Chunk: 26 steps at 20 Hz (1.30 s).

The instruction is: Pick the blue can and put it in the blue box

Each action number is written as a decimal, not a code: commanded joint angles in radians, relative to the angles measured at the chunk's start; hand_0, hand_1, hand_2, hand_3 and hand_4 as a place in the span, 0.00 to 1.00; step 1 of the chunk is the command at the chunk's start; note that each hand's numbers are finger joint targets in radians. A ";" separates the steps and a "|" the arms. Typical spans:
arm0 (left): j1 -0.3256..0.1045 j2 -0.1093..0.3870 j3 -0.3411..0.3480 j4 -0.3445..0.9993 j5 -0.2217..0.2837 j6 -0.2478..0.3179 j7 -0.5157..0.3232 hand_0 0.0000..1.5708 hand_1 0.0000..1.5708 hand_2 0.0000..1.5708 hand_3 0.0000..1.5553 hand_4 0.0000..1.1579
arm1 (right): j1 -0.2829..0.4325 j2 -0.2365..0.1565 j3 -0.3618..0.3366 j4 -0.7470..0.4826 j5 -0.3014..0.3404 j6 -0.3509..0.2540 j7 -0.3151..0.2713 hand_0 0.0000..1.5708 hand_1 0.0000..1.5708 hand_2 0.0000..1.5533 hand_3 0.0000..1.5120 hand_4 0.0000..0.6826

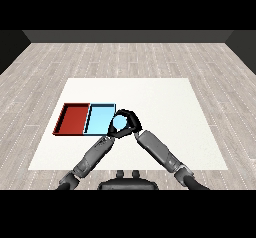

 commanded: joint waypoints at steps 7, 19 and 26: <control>-0.033 -0.034 0.030 0.066 0.103 -0.031 0.051 0.91 0.91 0.86 0.67 0.57 | -0.026 0.026 0.037 -0.026 -0.125 -0.039 0.020 0.84 0.84 0.91 0.91 0.75; -0.054 -0.035 -0.015 0.041 0.137 -0.002 0.029 1.00 1.00 0.98 0.95 0.98 | 0.041 0.027 -0.005 -0.017 -0.068 0.020 0.006 0.00 0.00 0.00 0.00 0.00; -0.086 -0.035 0.028 0.076 0.079 -0.022 0.067 1.00 1.00 1.00 0.97 0.98 | 0.084 0.027 -0.106 -0.045 -0.075 0.103 0.036 0.00 0.00 0.00 0.00 0.00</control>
